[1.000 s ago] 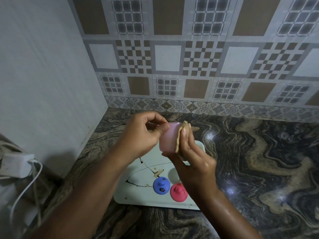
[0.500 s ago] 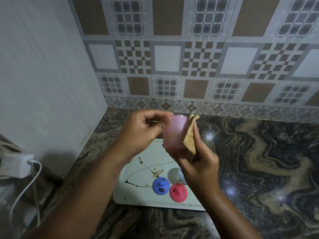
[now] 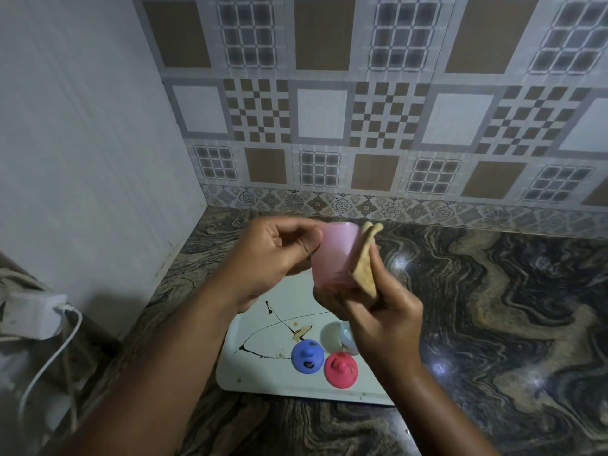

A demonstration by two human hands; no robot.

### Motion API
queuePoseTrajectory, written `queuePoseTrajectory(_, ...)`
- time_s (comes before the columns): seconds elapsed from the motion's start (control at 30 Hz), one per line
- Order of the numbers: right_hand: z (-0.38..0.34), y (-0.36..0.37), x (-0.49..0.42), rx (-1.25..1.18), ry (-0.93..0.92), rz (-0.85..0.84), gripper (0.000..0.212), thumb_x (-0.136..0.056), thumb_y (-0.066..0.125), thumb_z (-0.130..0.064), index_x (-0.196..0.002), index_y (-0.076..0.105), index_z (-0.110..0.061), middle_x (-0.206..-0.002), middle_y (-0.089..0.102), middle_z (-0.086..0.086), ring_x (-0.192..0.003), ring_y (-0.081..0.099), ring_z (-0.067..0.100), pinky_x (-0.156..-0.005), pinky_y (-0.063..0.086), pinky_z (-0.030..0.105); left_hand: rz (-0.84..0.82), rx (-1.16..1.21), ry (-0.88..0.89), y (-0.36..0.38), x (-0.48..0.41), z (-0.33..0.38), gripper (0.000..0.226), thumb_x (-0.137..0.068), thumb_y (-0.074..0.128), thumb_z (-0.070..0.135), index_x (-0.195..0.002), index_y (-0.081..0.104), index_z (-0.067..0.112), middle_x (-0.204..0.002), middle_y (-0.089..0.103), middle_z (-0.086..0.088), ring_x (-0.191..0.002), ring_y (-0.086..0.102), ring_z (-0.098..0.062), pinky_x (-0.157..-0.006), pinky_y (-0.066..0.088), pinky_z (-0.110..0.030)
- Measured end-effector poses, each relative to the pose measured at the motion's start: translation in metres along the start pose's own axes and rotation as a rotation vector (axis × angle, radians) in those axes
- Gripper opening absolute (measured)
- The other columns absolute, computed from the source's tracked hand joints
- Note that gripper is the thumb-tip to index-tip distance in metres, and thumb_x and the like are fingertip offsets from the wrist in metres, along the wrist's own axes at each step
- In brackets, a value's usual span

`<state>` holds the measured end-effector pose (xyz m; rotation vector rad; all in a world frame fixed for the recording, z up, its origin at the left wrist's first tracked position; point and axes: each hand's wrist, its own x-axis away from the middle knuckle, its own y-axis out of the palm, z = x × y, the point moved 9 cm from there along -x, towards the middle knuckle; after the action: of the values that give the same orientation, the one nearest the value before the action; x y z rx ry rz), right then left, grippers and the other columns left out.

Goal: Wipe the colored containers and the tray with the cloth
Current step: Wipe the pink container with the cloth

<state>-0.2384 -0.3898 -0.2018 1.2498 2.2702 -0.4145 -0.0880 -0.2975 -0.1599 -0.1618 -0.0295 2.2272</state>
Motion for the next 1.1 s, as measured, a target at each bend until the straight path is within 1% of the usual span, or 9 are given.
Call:
queuePoseTrajectory(0.13, -0.012, 0.012, 0.004, 0.171, -0.144, -0.083, 0.077, -0.078, 0.077, -0.033, -0.137, 0.050, 0.008, -0.105, 0.073, 0.004, -0.088, 0.068, 0.011, -0.077, 0.055, 0.023, 0.079, -0.162, 0.079, 0.003, 0.000, 0.011, 0.008, -0.091, 0.066, 0.008, -0.086, 0.072, 0.012, -0.079, 0.068, -0.004, -0.073, 0.064, -0.014, -0.061, 0.056, -0.028)
queuePoseTrajectory(0.23, -0.016, 0.014, 0.007, 0.254, -0.253, -0.069, 0.080, -0.078, 0.080, -0.037, -0.132, 0.053, 0.016, -0.118, 0.070, 0.023, -0.101, 0.072, 0.034, -0.085, 0.058, 0.037, 0.105, -0.395, 0.239, 0.012, 0.006, 0.026, 0.007, -0.090, 0.069, 0.023, -0.088, 0.076, 0.022, -0.080, 0.073, 0.007, -0.078, 0.067, -0.017, -0.072, 0.056, -0.031)
queuePoseTrajectory(0.37, -0.006, 0.000, 0.003, 0.056, -0.030, -0.005, 0.080, -0.075, 0.083, -0.028, -0.140, 0.049, 0.003, -0.105, 0.073, -0.016, -0.090, 0.067, -0.004, -0.076, 0.056, 0.020, 0.068, -0.090, 0.061, 0.010, 0.004, 0.012, 0.035, -0.090, 0.060, 0.032, -0.116, 0.072, 0.013, -0.108, 0.076, 0.003, -0.095, 0.073, -0.011, -0.076, 0.059, -0.025)
queuePoseTrajectory(0.47, 0.013, -0.003, 0.003, -0.092, 0.150, 0.002, 0.085, -0.068, 0.085, -0.001, -0.142, 0.044, -0.011, -0.081, 0.071, -0.030, -0.073, 0.058, -0.014, -0.066, 0.056, 0.013, 0.058, 0.027, -0.054, 0.006, 0.001, 0.002, 0.016, -0.094, 0.059, 0.011, -0.103, 0.073, 0.008, -0.099, 0.075, -0.007, -0.089, 0.072, -0.013, -0.071, 0.059, -0.026)
queuePoseTrajectory(0.57, -0.004, 0.001, -0.001, 0.010, 0.002, -0.043, 0.082, -0.069, 0.083, -0.027, -0.142, 0.050, -0.008, -0.102, 0.075, -0.013, -0.086, 0.068, 0.005, -0.076, 0.062, 0.036, 0.054, -0.032, -0.032, 0.003, 0.000, 0.007, 0.013, -0.089, 0.065, 0.000, -0.088, 0.069, 0.012, -0.085, 0.069, -0.003, -0.080, 0.067, -0.010, -0.067, 0.060, -0.027)
queuePoseTrajectory(0.67, -0.020, 0.009, 0.002, 0.303, -0.255, -0.078, 0.075, -0.075, 0.086, -0.027, -0.133, 0.055, 0.010, -0.132, 0.063, 0.023, -0.123, 0.063, 0.028, -0.101, 0.053, 0.029, 0.094, -0.329, 0.085, 0.004, 0.001, 0.017, 0.017, -0.087, 0.071, 0.007, -0.081, 0.069, 0.024, -0.077, 0.068, 0.012, -0.080, 0.066, -0.007, -0.073, 0.061, -0.031)
queuePoseTrajectory(0.8, -0.026, 0.011, 0.001, 0.364, -0.317, -0.100, 0.070, -0.077, 0.084, -0.024, -0.132, 0.057, 0.009, -0.140, 0.055, 0.023, -0.133, 0.055, 0.026, -0.108, 0.046, 0.025, 0.151, -0.380, 0.194, 0.010, 0.007, 0.023, 0.007, -0.086, 0.073, 0.020, -0.089, 0.073, 0.027, -0.087, 0.074, 0.011, -0.087, 0.070, -0.006, -0.080, 0.057, -0.026)
queuePoseTrajectory(0.93, -0.004, -0.003, -0.003, 0.083, -0.011, -0.062, 0.077, -0.077, 0.080, -0.036, -0.141, 0.053, -0.004, -0.123, 0.071, 0.016, -0.108, 0.068, 0.012, -0.090, 0.059, 0.039, 0.128, -0.122, 0.039, -0.001, 0.003, 0.009, 0.019, -0.093, 0.064, 0.015, -0.109, 0.075, 0.014, -0.105, 0.077, 0.005, -0.099, 0.072, -0.011, -0.083, 0.061, -0.035)
queuePoseTrajectory(1.1, -0.022, 0.010, 0.003, 0.242, -0.195, -0.110, 0.067, -0.087, 0.074, -0.036, -0.141, 0.052, -0.004, -0.142, 0.056, 0.021, -0.129, 0.059, 0.024, -0.100, 0.054, 0.033, 0.113, -0.232, 0.054, -0.001, 0.002, 0.017, 0.021, -0.087, 0.069, 0.000, -0.084, 0.072, 0.020, -0.073, 0.073, 0.013, -0.074, 0.069, 0.000, -0.065, 0.058, -0.021)
